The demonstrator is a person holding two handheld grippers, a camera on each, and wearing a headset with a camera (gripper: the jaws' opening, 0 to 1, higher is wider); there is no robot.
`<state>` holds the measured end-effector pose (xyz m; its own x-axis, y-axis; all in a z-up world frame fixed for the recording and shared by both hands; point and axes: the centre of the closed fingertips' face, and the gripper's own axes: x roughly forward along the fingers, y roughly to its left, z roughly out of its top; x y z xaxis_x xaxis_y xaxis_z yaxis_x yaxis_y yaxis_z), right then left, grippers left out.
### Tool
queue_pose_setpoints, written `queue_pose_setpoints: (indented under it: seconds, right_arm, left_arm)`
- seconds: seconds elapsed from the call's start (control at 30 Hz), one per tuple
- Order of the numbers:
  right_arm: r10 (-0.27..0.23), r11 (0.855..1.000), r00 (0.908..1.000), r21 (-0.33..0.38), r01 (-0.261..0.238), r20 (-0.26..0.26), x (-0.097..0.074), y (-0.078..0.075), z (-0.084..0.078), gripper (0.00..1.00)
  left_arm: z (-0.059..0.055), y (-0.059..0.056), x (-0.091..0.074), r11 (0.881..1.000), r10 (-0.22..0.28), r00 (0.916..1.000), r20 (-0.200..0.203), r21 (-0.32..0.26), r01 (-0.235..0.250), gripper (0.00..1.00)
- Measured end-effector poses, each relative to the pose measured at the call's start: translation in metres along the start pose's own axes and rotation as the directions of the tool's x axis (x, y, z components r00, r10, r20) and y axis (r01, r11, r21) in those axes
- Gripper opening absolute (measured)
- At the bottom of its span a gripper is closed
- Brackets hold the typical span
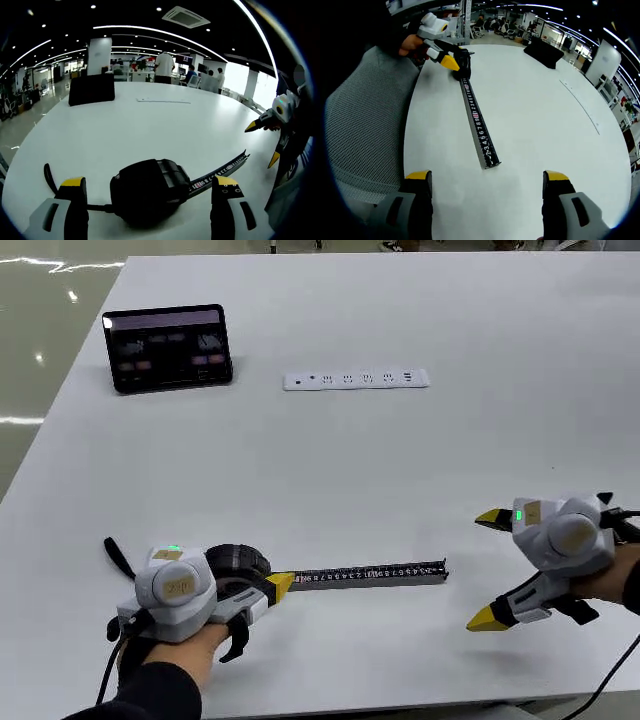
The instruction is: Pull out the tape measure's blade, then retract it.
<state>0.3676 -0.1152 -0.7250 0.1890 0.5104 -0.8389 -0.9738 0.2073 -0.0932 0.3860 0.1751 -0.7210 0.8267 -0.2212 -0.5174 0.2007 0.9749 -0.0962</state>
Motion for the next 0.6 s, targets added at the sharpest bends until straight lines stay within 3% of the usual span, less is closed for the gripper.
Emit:
queue_pose_setpoints:
  seconds: [0.17, 0.33, 0.6]
  right_arm:
    - [0.055, 0.996, 0.9980, -0.065, -0.057, -0.031, 0.018, -0.009, 0.006, 0.75]
    - [0.104, 0.988, 0.9922, -0.108, -0.111, -0.068, 0.027, -0.006, 0.007, 0.50]
    - [0.144, 0.982, 0.9851, -0.110, -0.154, -0.093, 0.034, -0.002, -0.001, 0.24]
  left_arm:
    - [-0.014, 0.010, 0.006, 0.999, 0.024, 0.9993, -0.030, -0.035, -0.025, 1.00]
    - [-0.006, 0.014, 0.005, 0.999, 0.037, 0.9993, 0.000, -0.034, -0.037, 1.00]
    - [-0.001, 0.003, 0.006, 1.000, 0.004, 0.9999, 0.016, -0.003, -0.004, 0.93]
